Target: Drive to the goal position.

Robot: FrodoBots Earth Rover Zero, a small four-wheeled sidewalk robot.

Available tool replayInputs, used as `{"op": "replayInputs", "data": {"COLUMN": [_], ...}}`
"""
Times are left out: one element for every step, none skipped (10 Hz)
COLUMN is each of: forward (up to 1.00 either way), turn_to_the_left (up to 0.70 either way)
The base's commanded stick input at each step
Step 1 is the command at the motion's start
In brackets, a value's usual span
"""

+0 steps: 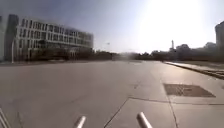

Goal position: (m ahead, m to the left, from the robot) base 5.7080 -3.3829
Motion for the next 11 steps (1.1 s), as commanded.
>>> {"op": "replayInputs", "data": {"forward": [0.7,0.7,0.7,0.7,0.7,0.7,0.7,0.7,0.7,0.7,0.7], "turn_to_the_left": [0.0,0.0,0.0,0.0,0.0,0.0,0.0,0.0,0.0,0.0,0.0]}}
